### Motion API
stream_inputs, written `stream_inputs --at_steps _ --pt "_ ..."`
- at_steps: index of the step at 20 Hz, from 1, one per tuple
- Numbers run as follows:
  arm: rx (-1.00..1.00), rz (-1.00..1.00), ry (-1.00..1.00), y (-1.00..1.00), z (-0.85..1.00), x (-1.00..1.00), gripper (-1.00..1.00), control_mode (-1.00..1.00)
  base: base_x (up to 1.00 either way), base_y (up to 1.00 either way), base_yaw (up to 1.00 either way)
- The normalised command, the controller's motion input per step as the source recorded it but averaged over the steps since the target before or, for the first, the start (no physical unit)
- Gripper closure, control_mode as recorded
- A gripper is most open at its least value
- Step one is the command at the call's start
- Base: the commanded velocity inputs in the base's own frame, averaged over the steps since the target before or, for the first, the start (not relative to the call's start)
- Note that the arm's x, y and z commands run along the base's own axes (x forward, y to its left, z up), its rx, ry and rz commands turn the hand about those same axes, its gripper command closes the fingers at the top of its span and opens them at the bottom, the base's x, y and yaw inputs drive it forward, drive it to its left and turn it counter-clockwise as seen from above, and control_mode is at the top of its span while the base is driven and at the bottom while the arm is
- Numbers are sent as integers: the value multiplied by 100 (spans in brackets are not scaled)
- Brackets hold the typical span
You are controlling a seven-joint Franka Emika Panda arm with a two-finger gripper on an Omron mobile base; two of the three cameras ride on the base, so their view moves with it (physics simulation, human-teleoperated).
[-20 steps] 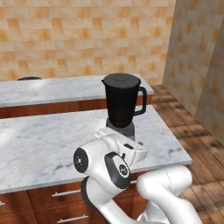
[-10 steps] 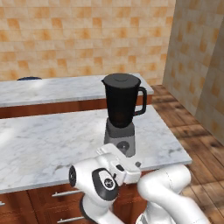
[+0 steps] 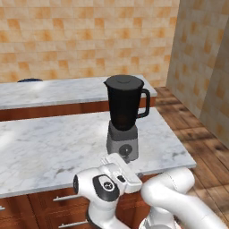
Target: Open the blender lid, put the tangerine in the blender, close the lid, and start the blender.
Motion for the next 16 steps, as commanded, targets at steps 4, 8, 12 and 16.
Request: stream_inputs --at_steps 4,8,12,16 --pt "0 1 0 -24 -27 27 -100 -100 0 0 0" --pt "0 1 0 -36 -18 18 -100 -100 0 0 0" --pt "0 0 0 -18 -30 24 -100 -100 0 0 0" --pt "0 2 0 -13 -21 16 -100 -100 0 0 0"
